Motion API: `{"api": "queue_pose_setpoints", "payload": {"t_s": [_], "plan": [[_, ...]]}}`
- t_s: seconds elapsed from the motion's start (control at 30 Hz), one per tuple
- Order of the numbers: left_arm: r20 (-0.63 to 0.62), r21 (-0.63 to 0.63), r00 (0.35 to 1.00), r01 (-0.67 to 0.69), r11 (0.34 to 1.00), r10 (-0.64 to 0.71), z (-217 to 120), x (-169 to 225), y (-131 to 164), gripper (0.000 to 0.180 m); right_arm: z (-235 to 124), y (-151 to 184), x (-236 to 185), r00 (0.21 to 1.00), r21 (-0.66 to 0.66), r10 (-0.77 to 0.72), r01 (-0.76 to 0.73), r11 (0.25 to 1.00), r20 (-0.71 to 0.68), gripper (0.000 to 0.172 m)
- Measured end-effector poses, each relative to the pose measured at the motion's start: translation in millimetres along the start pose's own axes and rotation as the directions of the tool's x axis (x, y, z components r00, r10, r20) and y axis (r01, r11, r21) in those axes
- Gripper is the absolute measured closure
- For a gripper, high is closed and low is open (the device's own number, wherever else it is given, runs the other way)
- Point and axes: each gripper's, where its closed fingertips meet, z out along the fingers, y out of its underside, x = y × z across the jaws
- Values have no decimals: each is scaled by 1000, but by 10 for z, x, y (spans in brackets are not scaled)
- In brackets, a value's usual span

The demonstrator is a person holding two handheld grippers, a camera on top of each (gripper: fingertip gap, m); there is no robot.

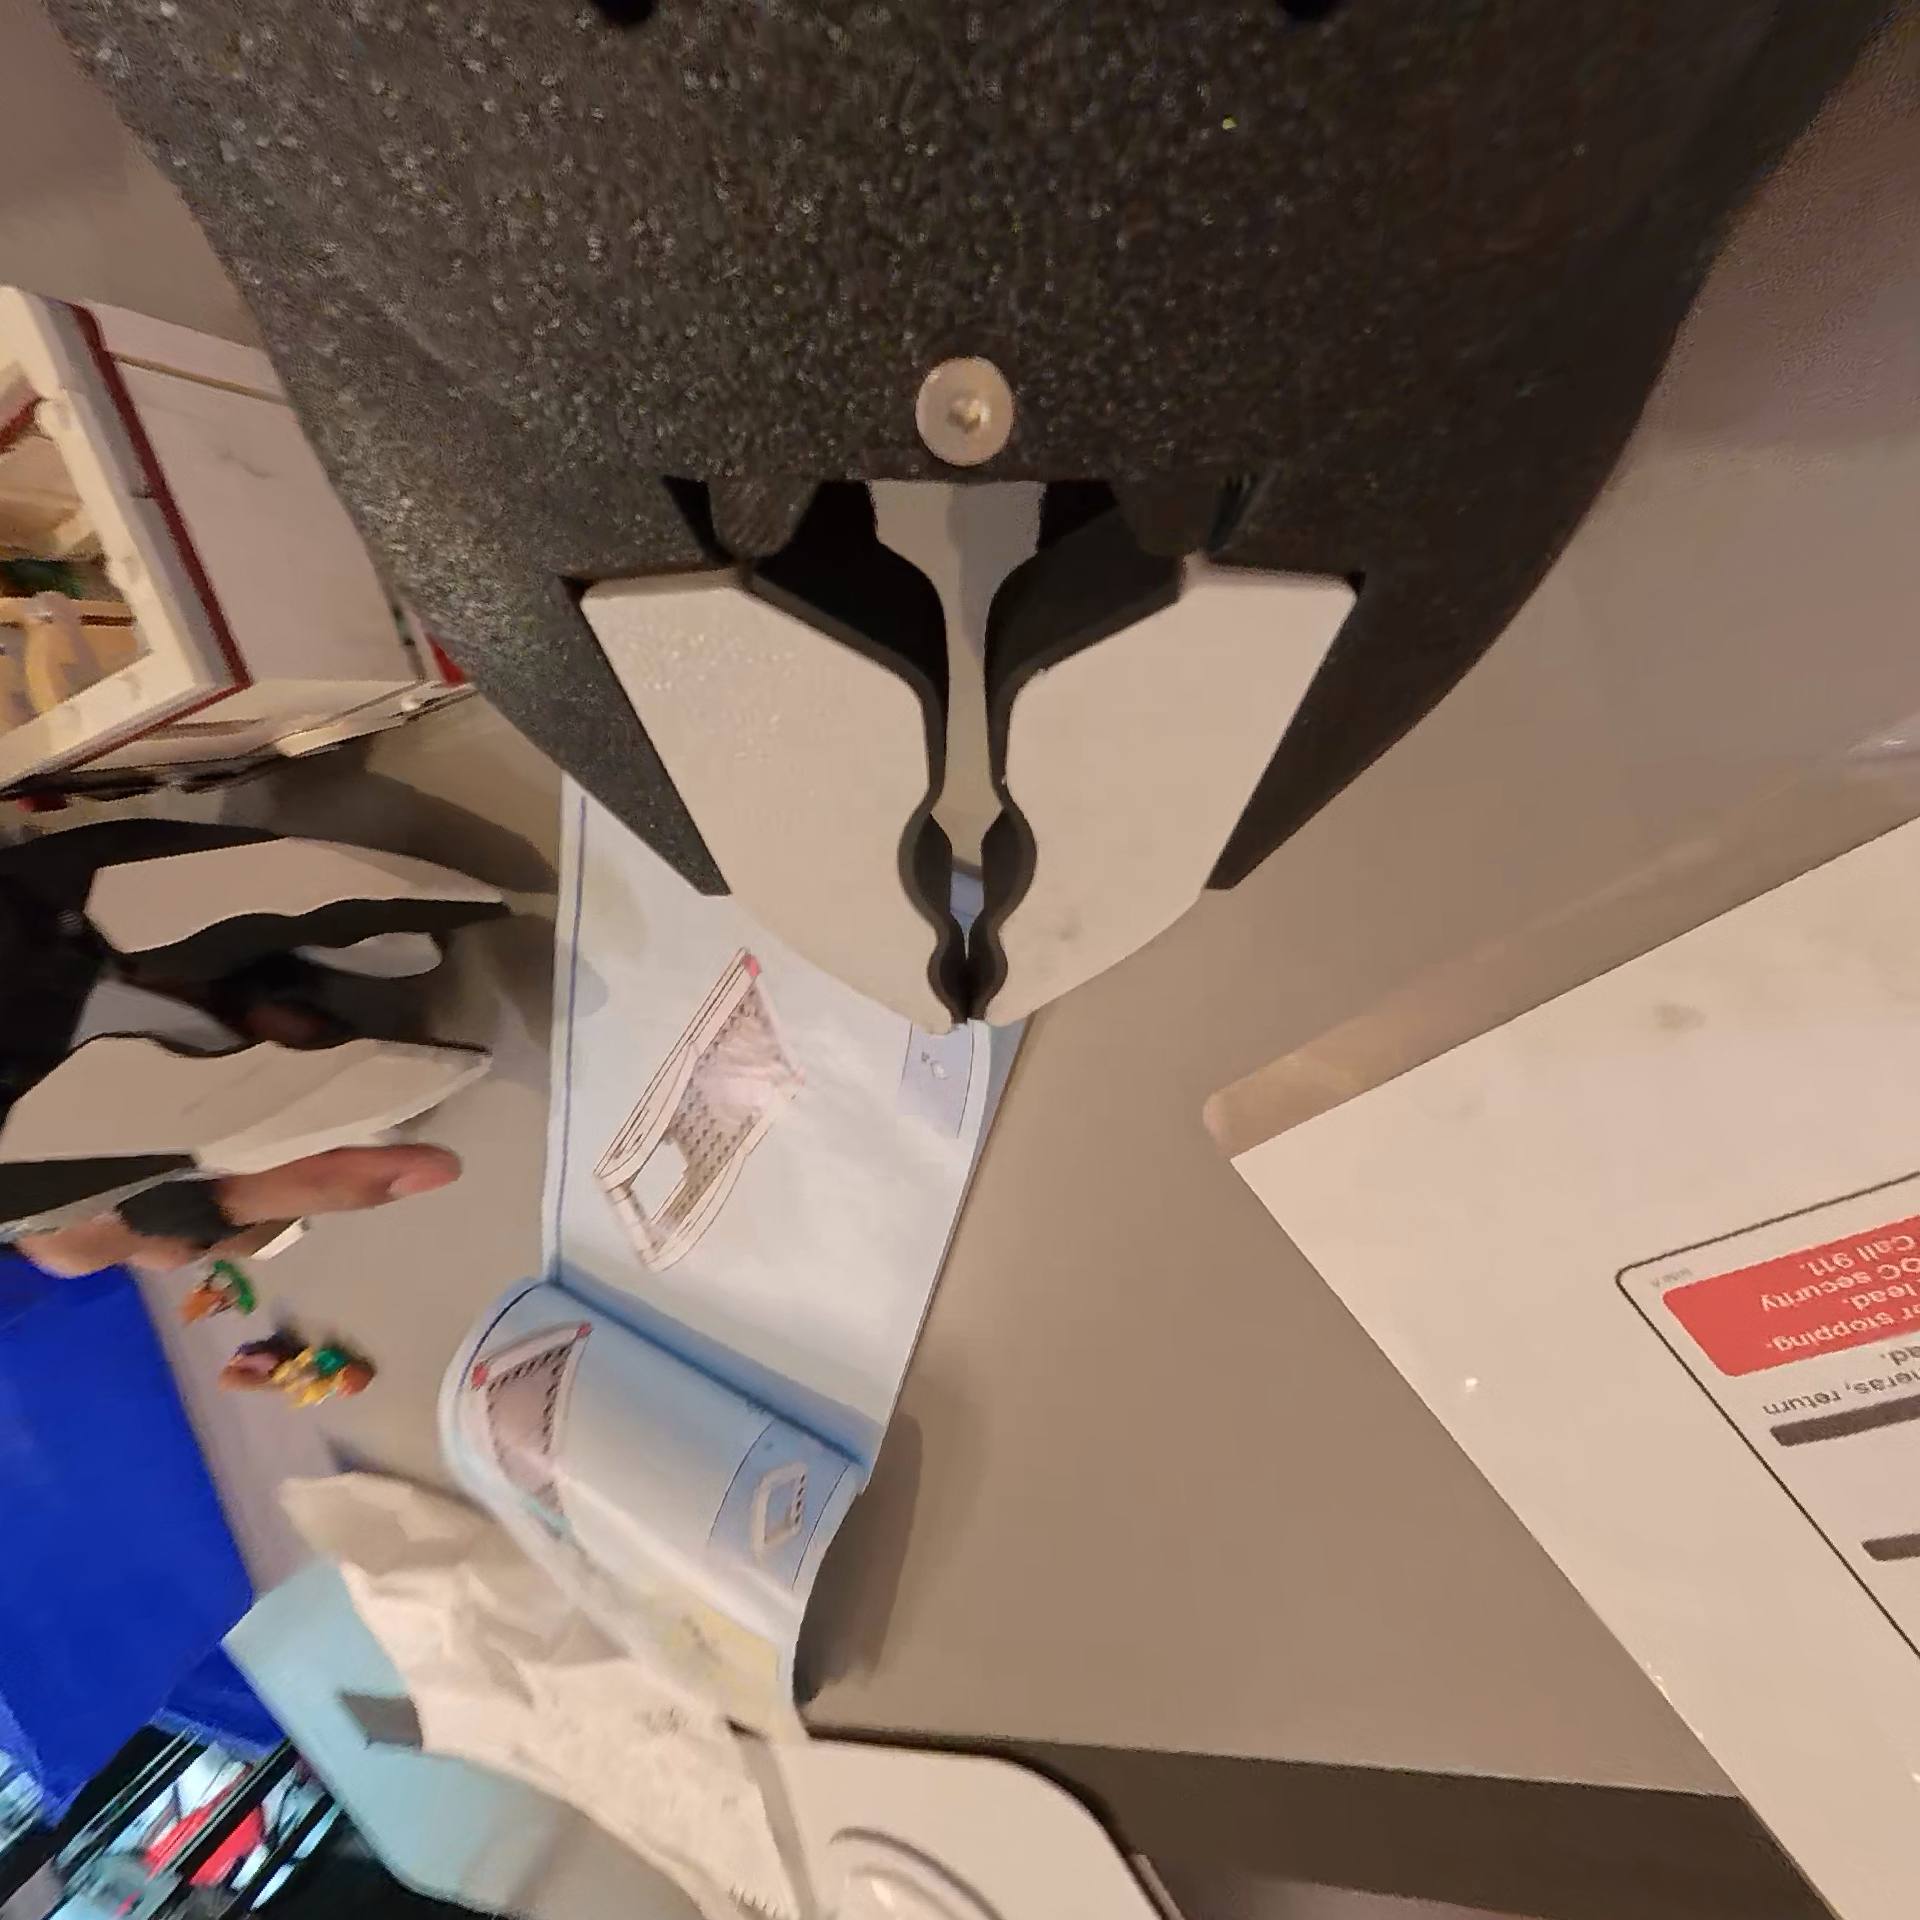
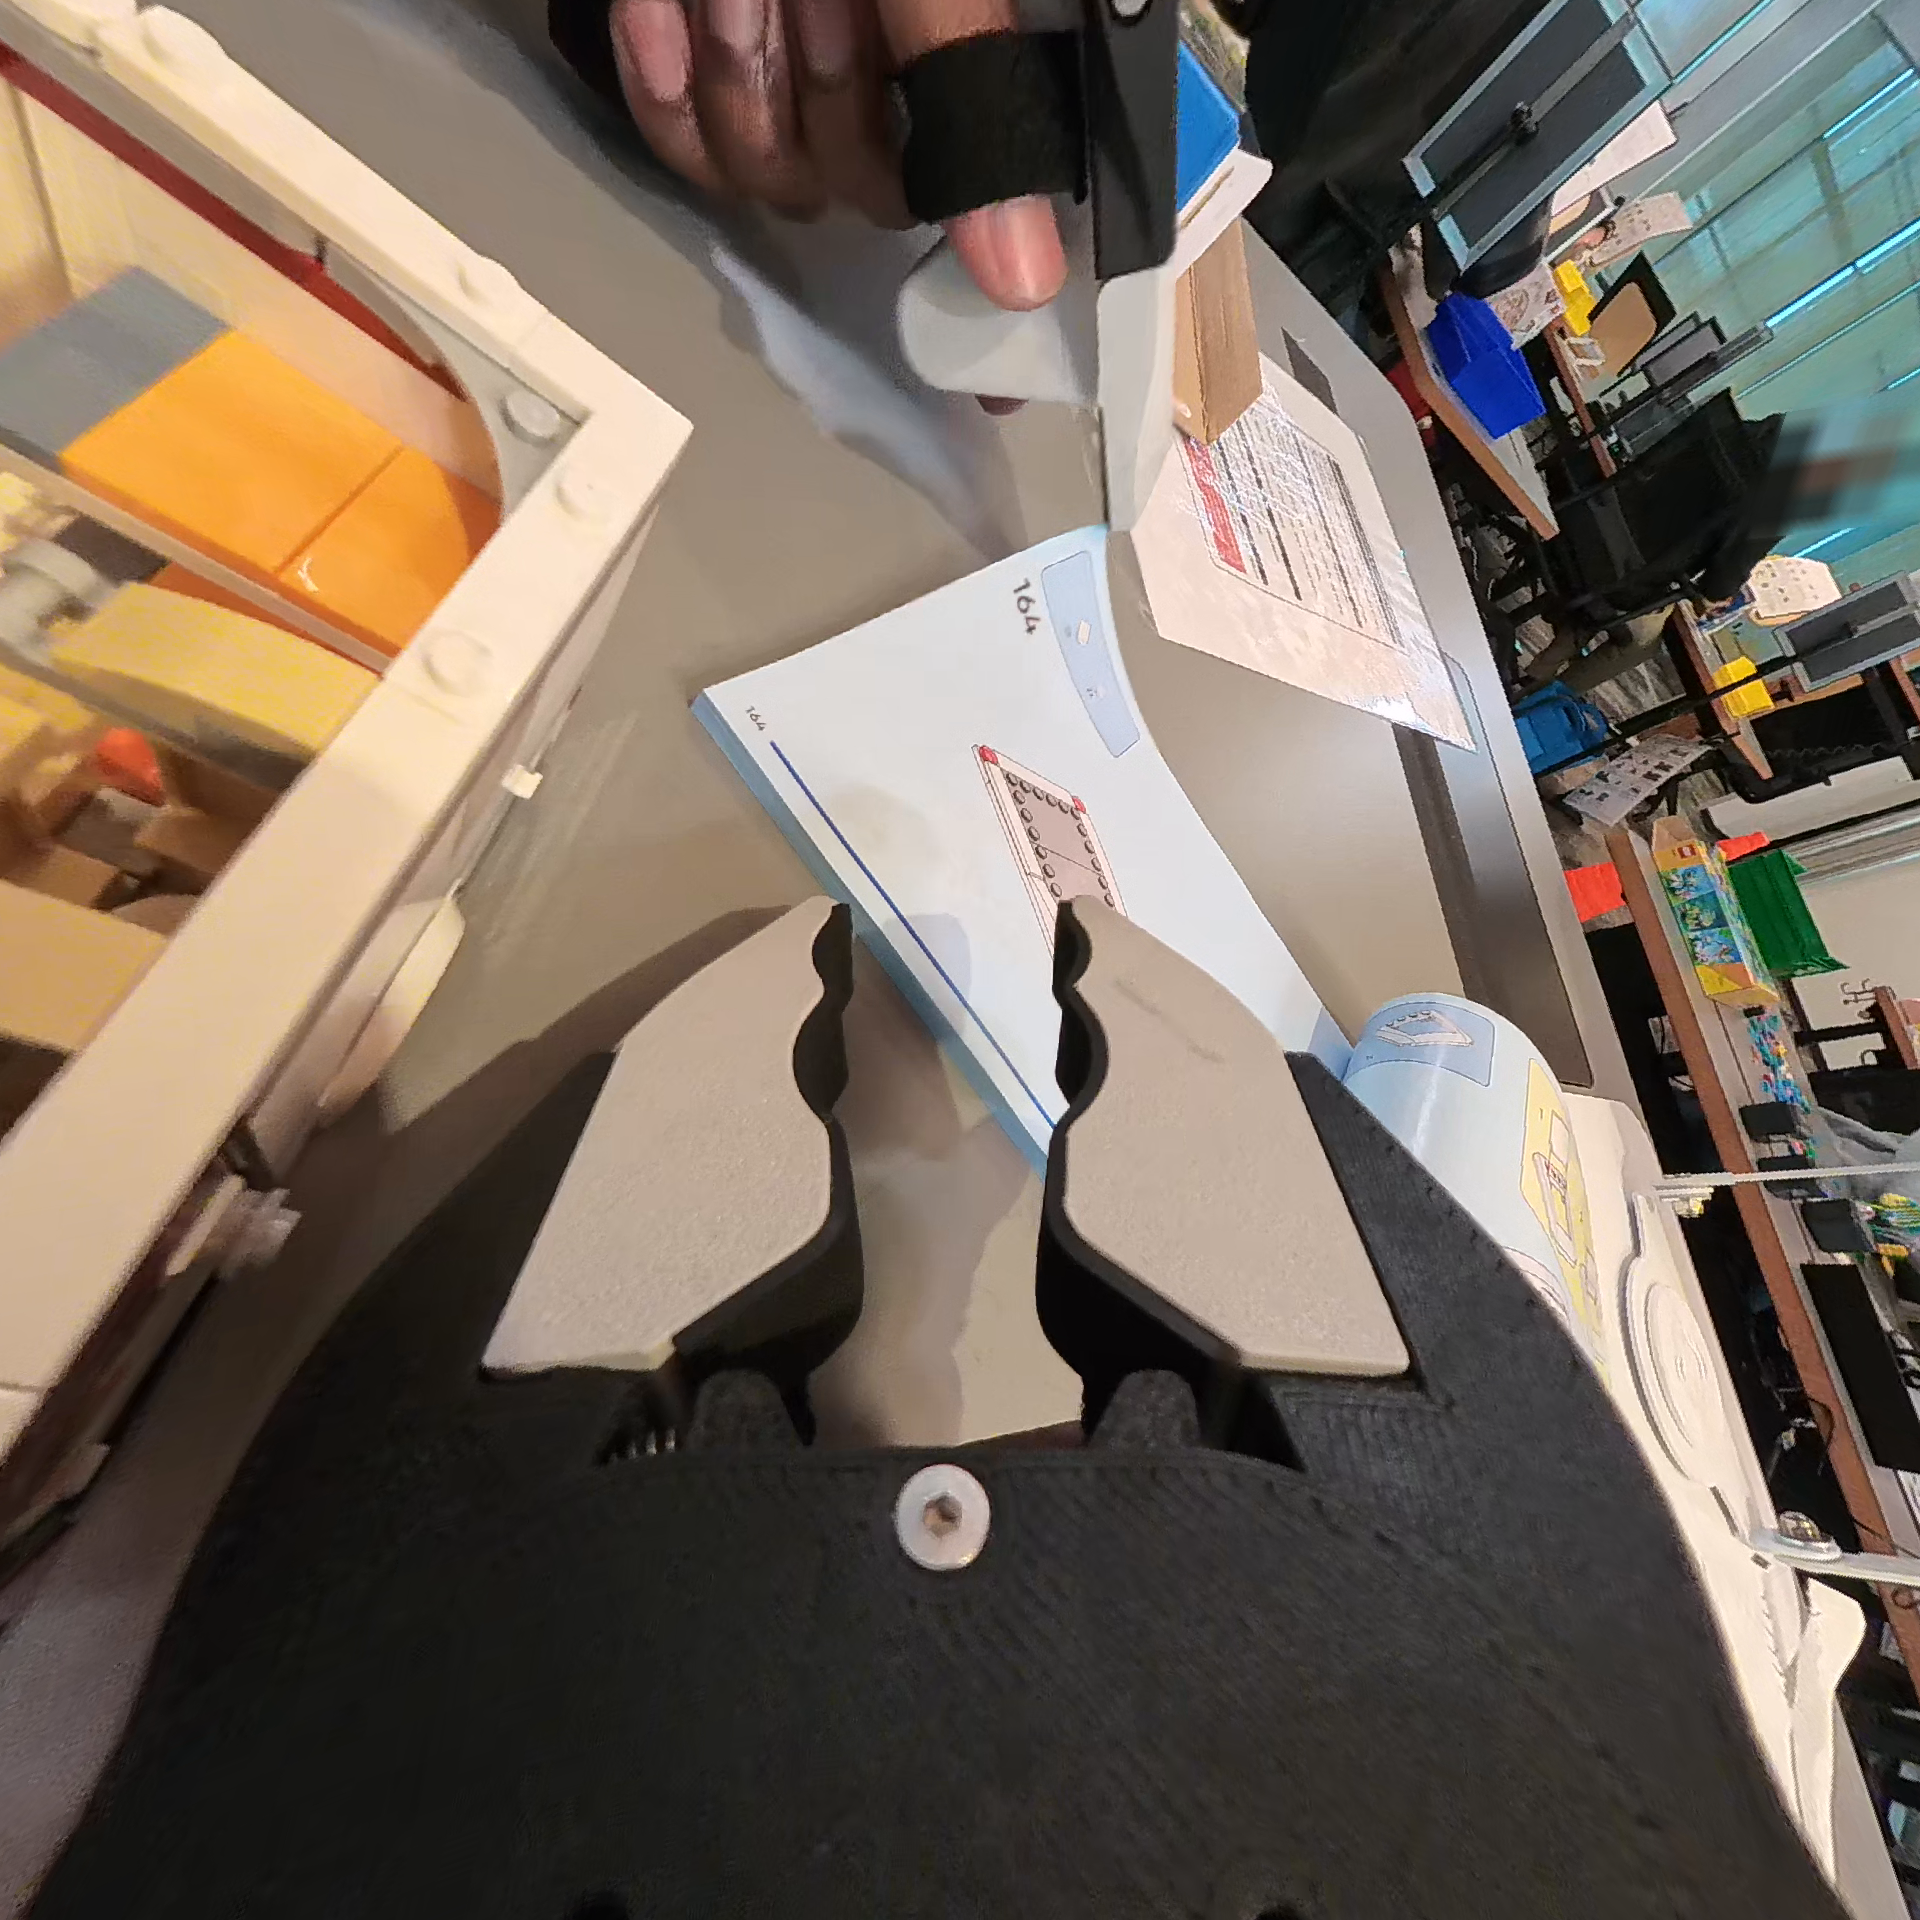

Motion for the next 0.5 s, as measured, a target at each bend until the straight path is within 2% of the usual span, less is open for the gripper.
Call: {"api": "queue_pose_setpoints", "payload": {"t_s": [0.17, 0.23, 0.37, 0.5], "plan": [[-121, 98, 986, 124, 987, -112, -23, 94, -138, 180, -3, -16, -15, 1000, 12, -4, 4, 1000, 14, 133], [-125, 99, 983, 146, 984, -133, -5, 86, -136, 180, -2, -16, -16, 1000, 12, -4, 3, 1000, 15, 133], [24, 4, 999, 39, 999, -39, 17, -71, -2, 179, -3, -18, -17, 1000, 13, -6, 6, 1000, 13, 133], [123, -138, 982, -123, 983, 140, 3, -163, 154, 156, -5, -19, -18, 1000, 14, -11, 11, 1000, 10, 133]]}}
